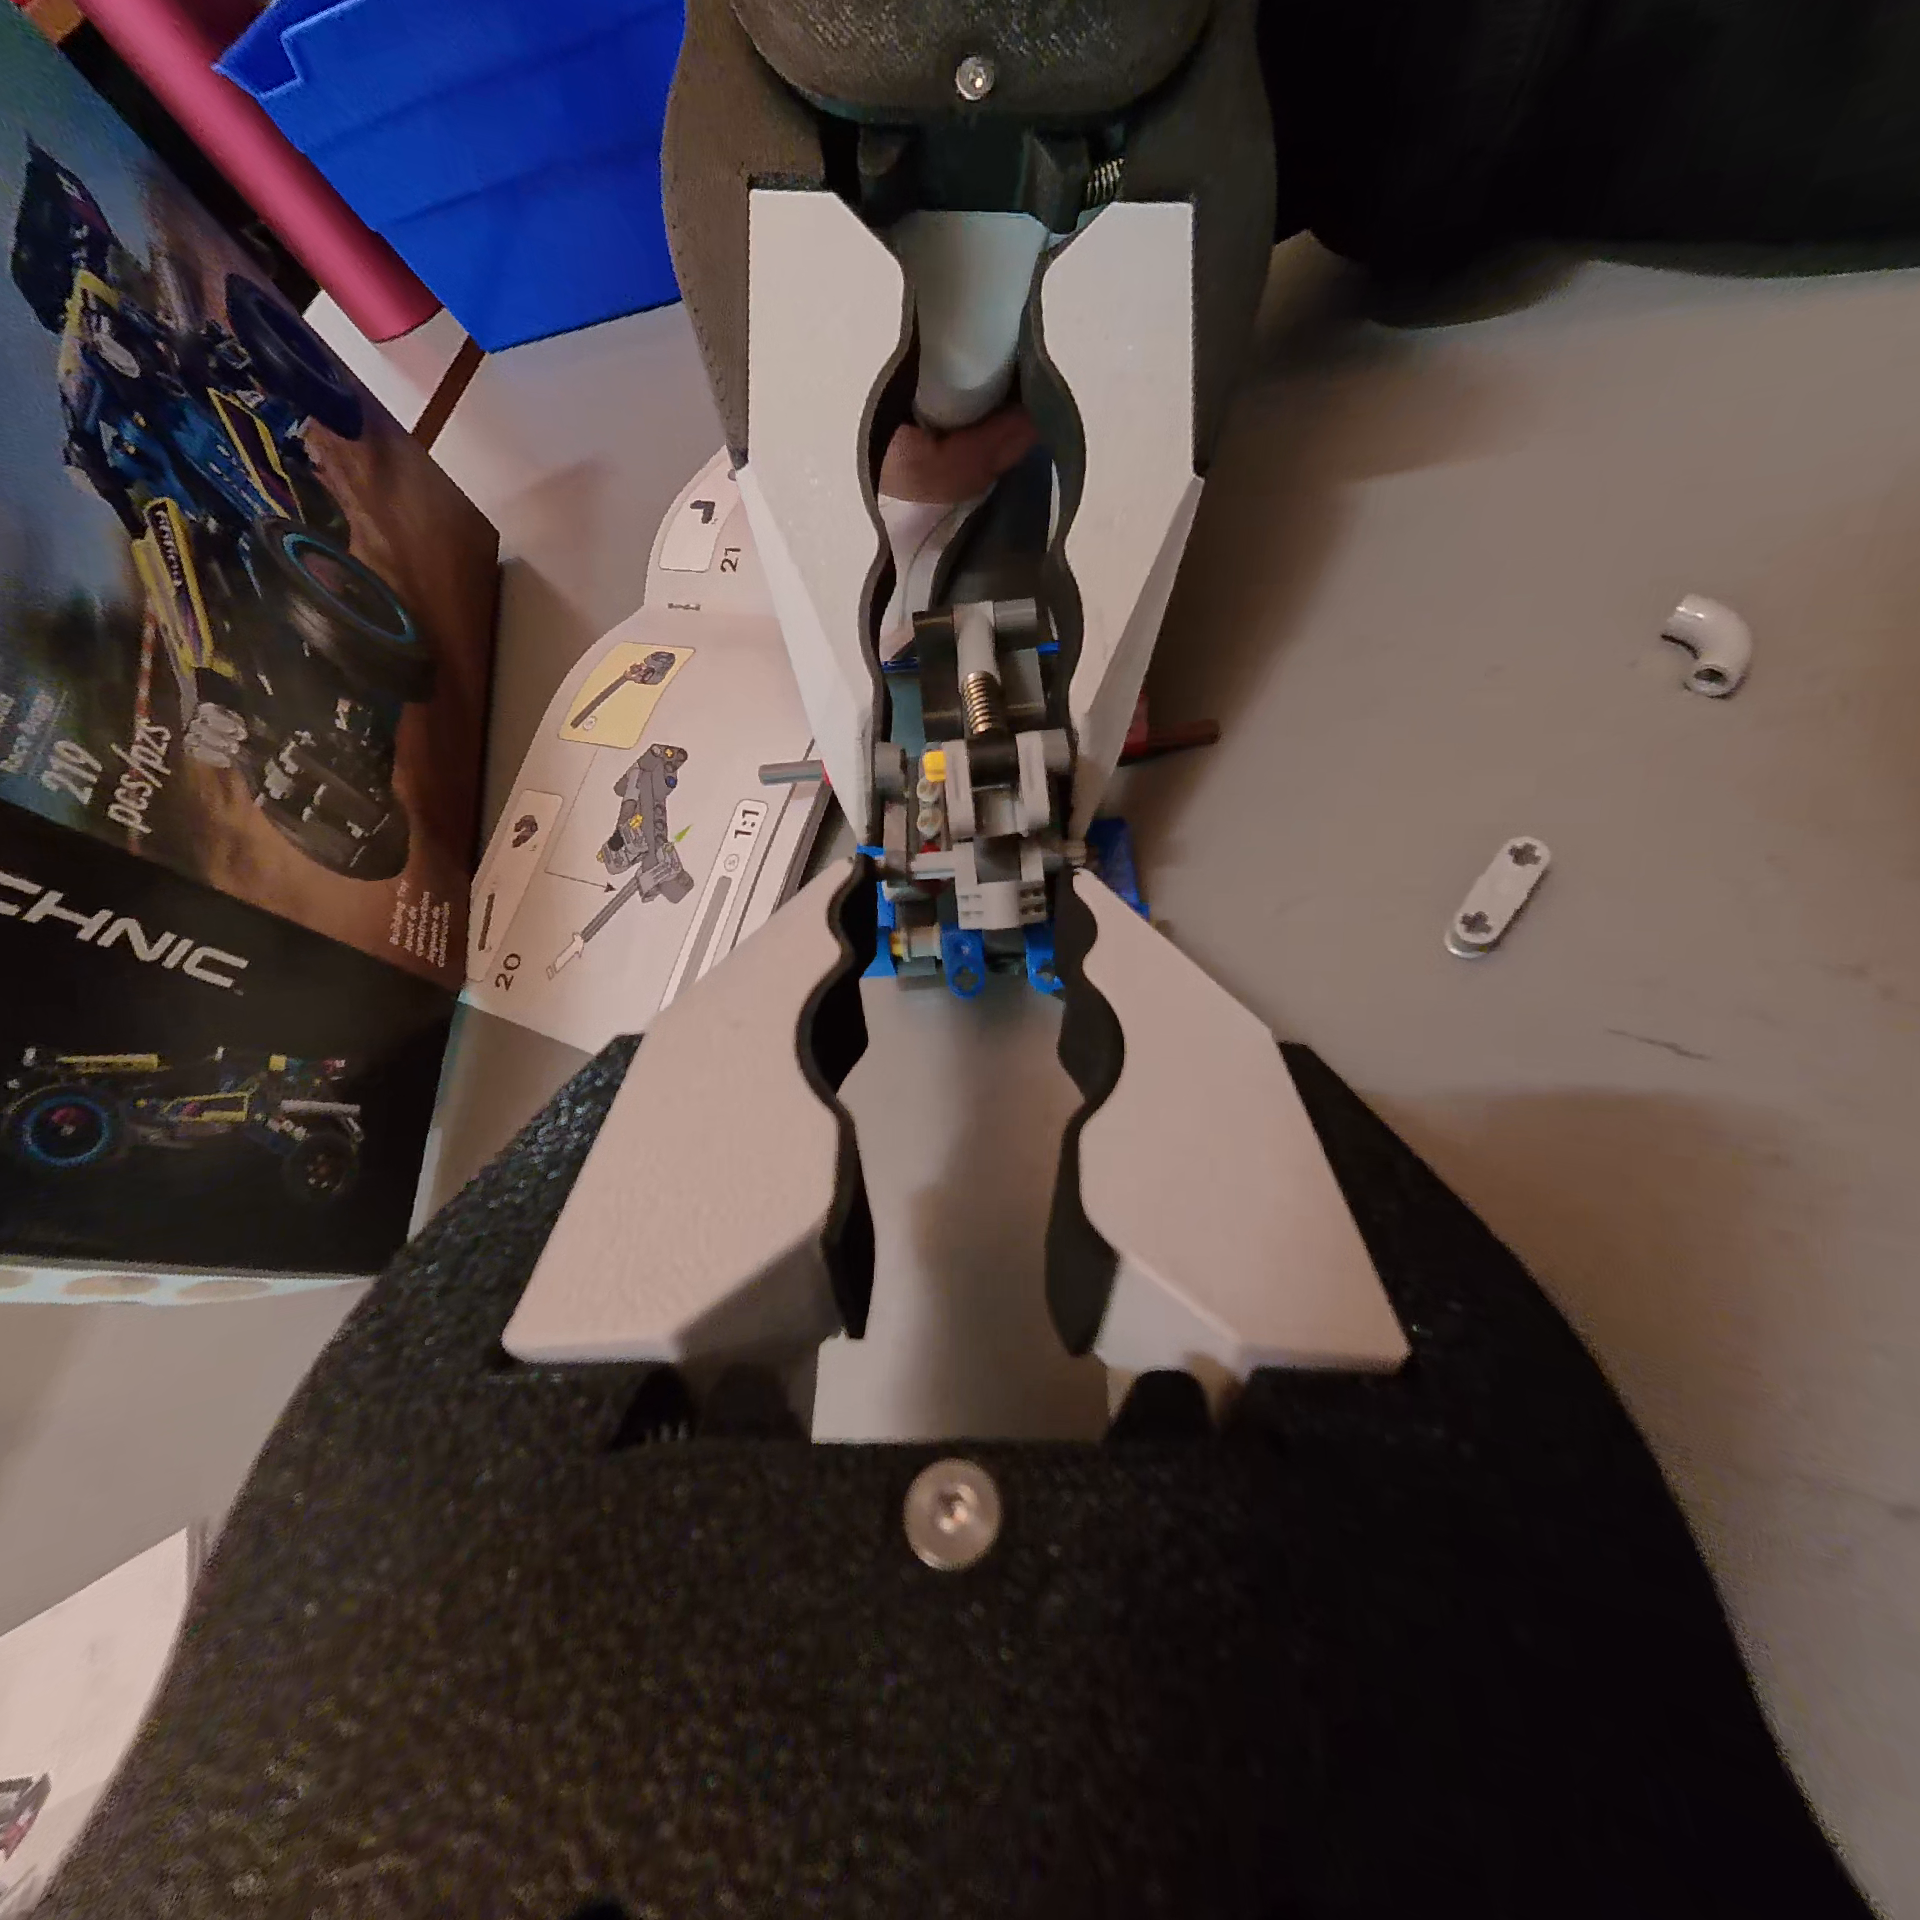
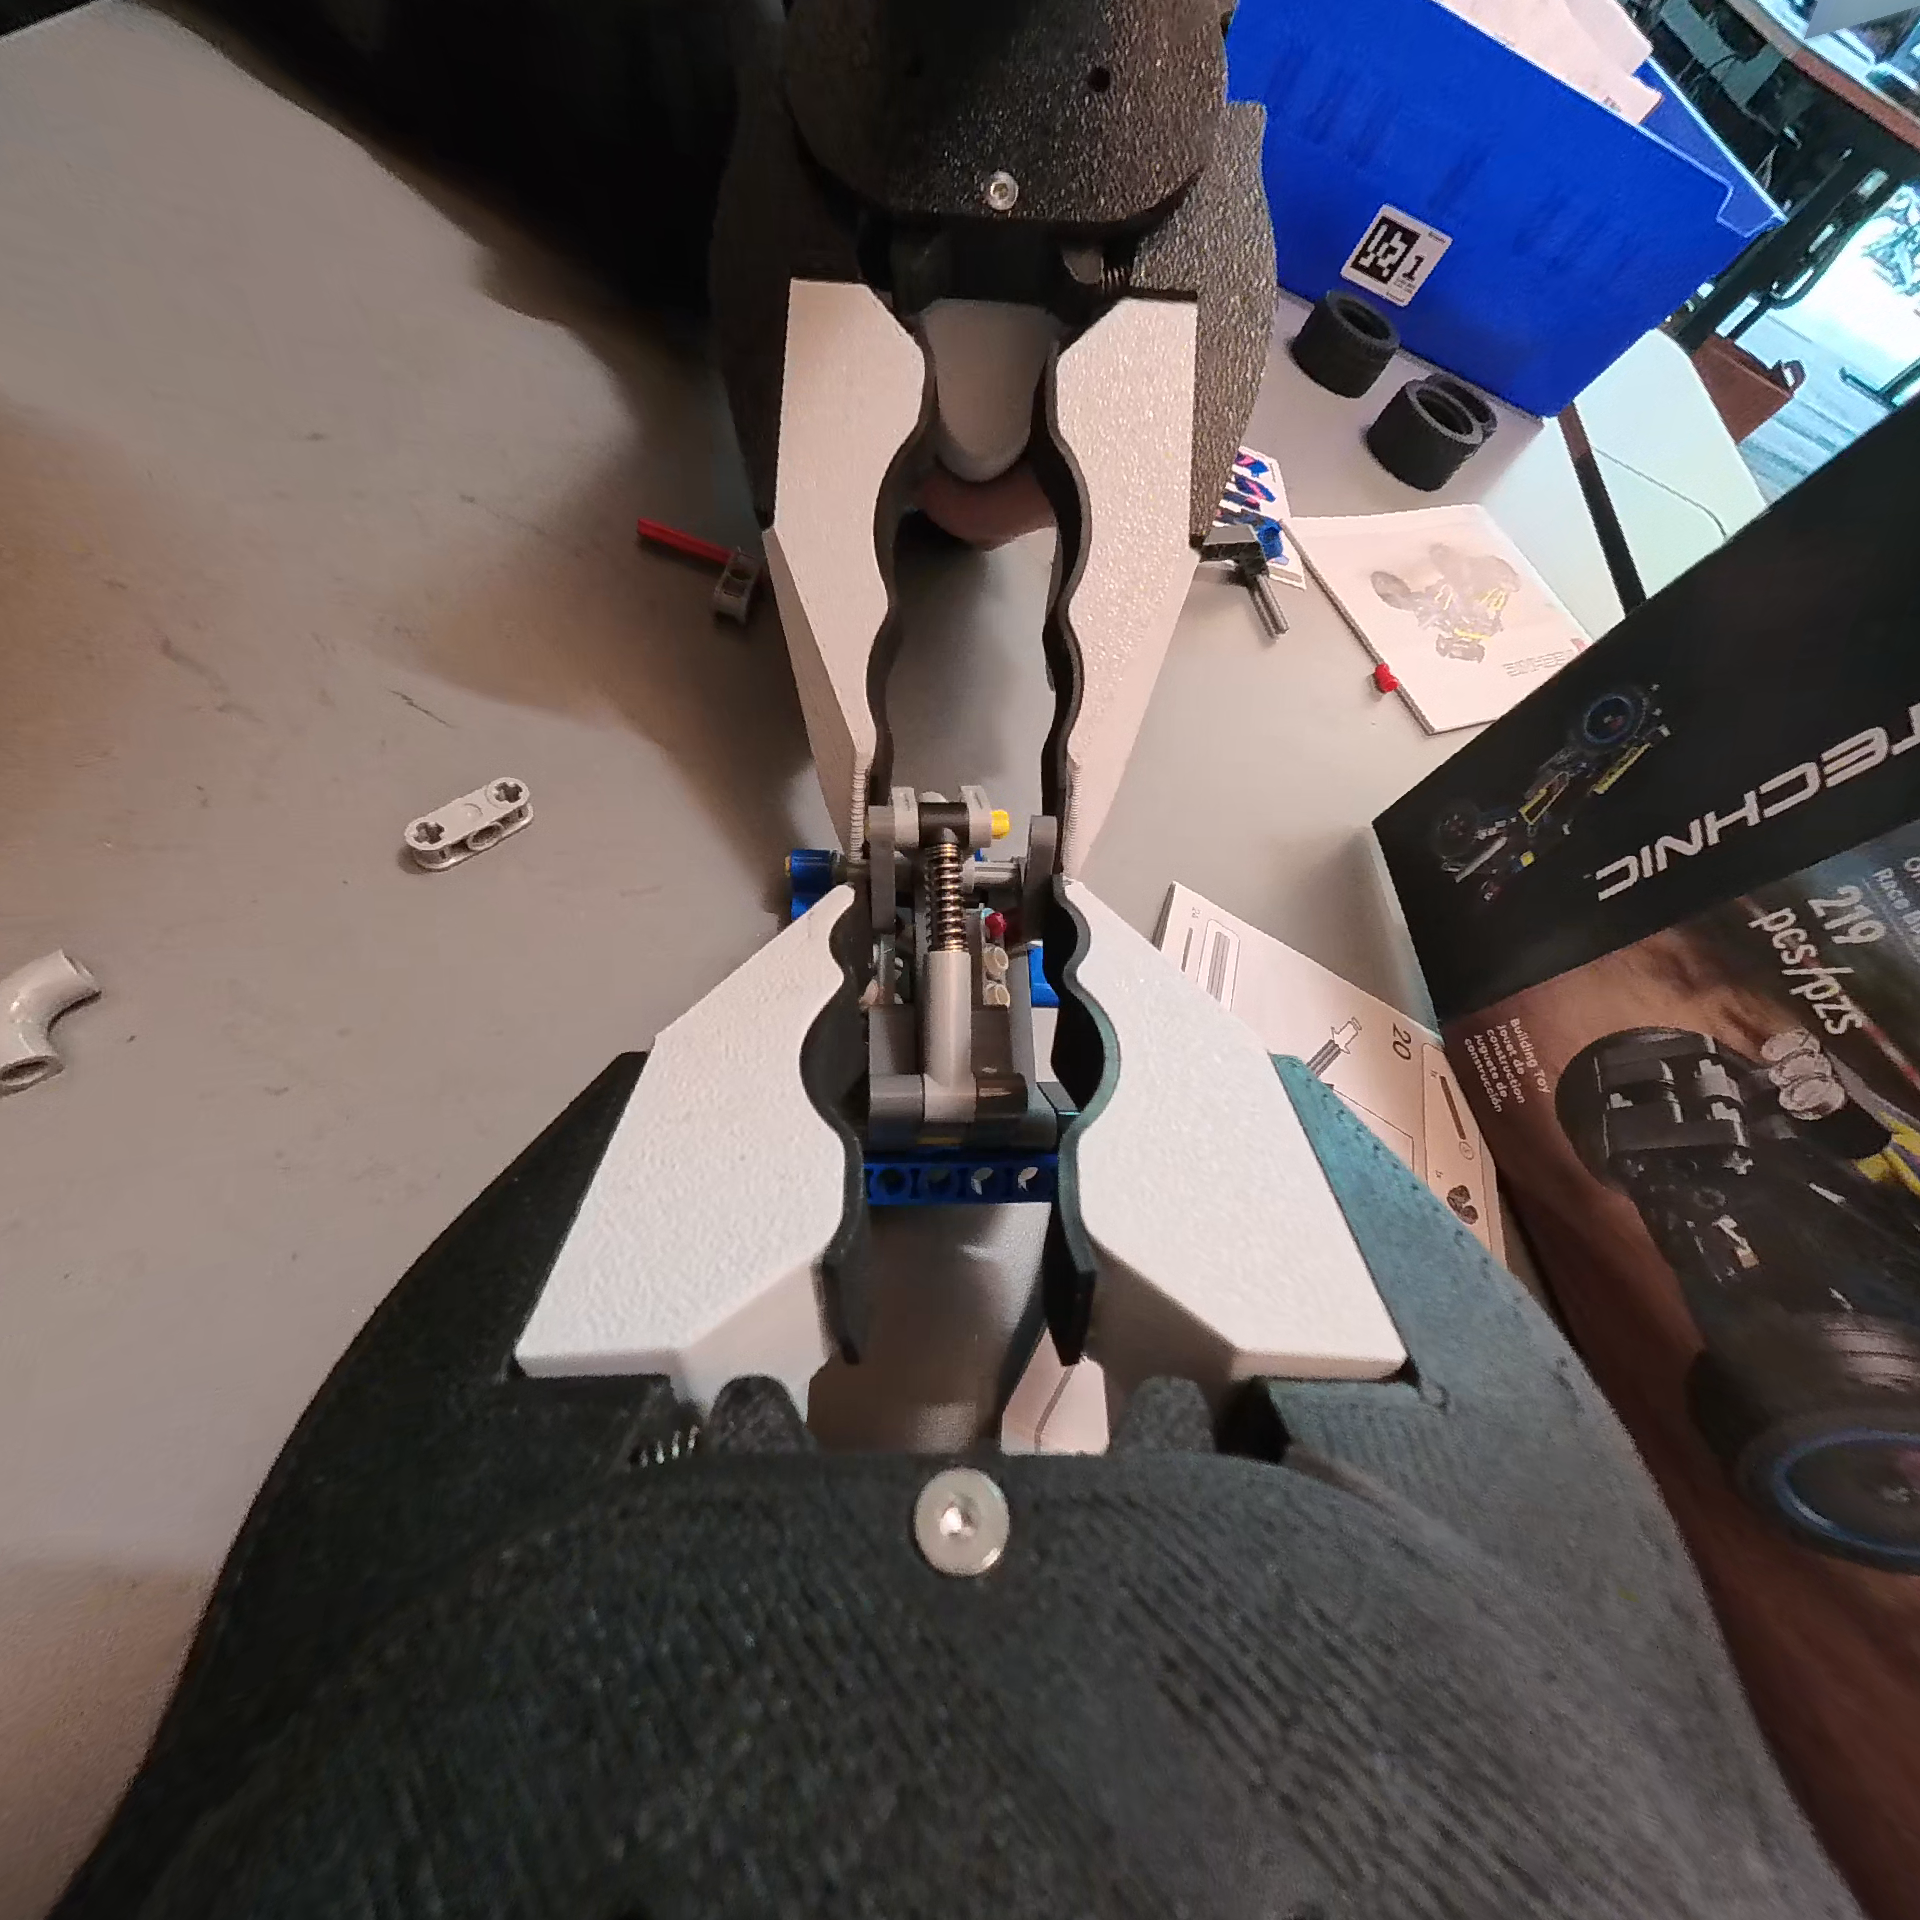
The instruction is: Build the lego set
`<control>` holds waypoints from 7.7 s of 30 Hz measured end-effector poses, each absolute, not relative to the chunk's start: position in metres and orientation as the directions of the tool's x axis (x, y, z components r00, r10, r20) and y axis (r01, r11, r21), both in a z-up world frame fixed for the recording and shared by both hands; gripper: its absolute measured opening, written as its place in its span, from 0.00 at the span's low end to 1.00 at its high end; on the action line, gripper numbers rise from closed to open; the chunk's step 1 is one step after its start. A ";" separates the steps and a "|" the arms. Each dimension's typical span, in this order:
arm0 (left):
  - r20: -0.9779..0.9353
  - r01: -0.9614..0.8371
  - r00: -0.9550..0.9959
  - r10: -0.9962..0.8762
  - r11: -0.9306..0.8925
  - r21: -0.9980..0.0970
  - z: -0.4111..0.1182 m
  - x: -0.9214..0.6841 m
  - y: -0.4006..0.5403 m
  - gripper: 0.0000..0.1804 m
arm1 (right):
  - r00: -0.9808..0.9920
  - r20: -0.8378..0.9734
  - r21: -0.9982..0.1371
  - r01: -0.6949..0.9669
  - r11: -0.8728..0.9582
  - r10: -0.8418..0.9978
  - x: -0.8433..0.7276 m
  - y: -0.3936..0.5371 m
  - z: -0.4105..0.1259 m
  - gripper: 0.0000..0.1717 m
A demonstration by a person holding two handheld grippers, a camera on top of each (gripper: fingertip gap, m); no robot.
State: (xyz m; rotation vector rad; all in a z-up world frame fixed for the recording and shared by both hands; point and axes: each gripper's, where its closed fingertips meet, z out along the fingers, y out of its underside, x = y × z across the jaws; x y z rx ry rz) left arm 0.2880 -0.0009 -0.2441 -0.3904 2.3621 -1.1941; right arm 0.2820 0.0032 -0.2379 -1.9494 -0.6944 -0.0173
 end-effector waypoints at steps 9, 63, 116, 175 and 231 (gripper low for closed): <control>-0.314 -0.021 -0.838 -0.446 0.601 -0.799 -0.245 0.289 -0.001 0.12 | 0.832 0.319 -0.817 0.485 -0.313 0.454 0.283 0.003 -0.239 0.13; -0.206 -0.100 -0.854 -0.477 0.541 -0.835 -0.242 0.288 -0.006 0.12 | 0.897 0.241 -0.811 0.396 -0.431 0.371 0.281 0.001 -0.220 0.15; 0.213 -0.349 -0.880 -0.423 0.275 -0.896 -0.213 0.293 0.001 0.02 | 0.791 0.585 -0.716 0.607 -0.345 0.180 0.279 0.002 -0.226 0.08; -0.113 -0.116 -0.932 -0.346 0.576 -0.809 -0.208 0.282 0.040 0.15 | 0.877 0.410 -0.723 0.481 -0.496 0.253 0.287 -0.020 -0.227 0.04; -0.828 -0.082 0.051 -0.558 0.824 -0.560 -0.171 0.263 0.210 0.27 | 0.329 0.860 -0.474 0.232 -0.849 -0.390 0.387 -0.170 -0.227 0.11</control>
